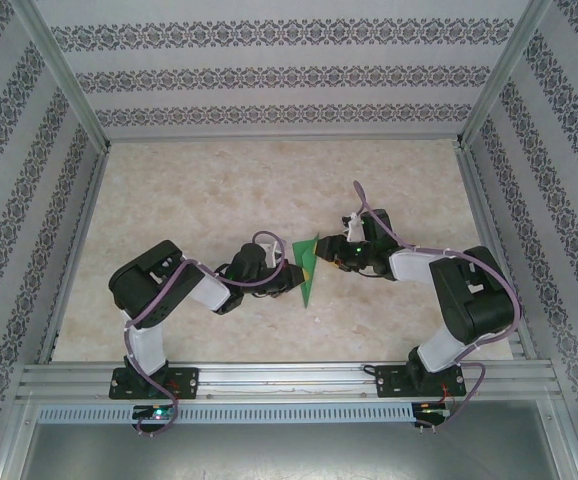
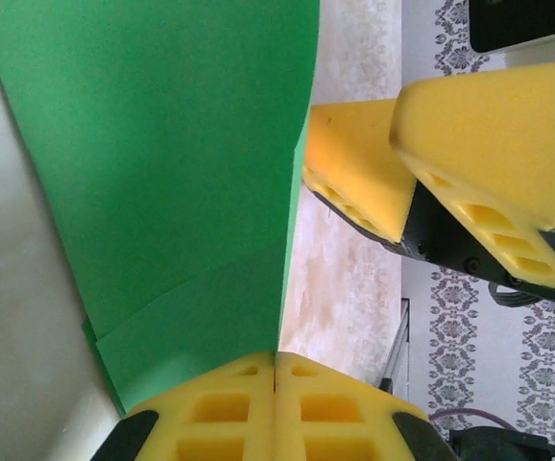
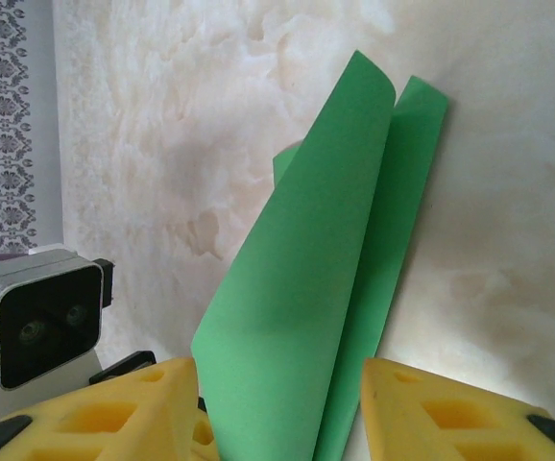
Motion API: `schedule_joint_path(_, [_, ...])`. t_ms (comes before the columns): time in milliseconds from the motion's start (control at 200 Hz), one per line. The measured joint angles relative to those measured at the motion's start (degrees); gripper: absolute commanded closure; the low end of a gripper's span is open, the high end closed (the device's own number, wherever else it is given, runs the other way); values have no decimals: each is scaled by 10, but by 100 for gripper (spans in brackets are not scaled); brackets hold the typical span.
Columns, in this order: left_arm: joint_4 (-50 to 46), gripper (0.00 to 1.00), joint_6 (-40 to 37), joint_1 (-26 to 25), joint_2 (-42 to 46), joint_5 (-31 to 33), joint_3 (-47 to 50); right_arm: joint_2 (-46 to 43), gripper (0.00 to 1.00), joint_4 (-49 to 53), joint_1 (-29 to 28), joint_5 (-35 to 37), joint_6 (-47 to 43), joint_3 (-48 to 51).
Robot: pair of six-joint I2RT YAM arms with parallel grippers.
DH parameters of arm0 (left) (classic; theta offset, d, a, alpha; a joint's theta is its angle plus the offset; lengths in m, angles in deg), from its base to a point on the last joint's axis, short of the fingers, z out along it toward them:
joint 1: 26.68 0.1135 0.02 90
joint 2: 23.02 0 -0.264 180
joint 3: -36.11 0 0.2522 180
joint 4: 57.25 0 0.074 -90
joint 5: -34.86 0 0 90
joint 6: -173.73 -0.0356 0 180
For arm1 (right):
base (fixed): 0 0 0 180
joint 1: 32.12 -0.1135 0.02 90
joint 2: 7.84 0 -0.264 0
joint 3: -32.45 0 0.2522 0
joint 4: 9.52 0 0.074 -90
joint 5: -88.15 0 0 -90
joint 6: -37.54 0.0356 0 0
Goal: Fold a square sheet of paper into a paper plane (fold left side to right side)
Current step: Fold the wing for the fifth time at the center of the table.
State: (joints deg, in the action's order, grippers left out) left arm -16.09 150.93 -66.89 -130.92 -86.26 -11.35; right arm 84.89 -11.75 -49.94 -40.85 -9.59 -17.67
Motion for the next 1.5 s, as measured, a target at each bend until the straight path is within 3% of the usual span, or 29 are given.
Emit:
schedule_joint_path(964, [112, 100, 54, 3, -50, -4, 10, 57, 58, -38, -30, 7, 20, -7])
schedule_joint_path(1499, [120, 100, 61, 6, -55, -2, 12, 65, 61, -37, -36, 11, 20, -23])
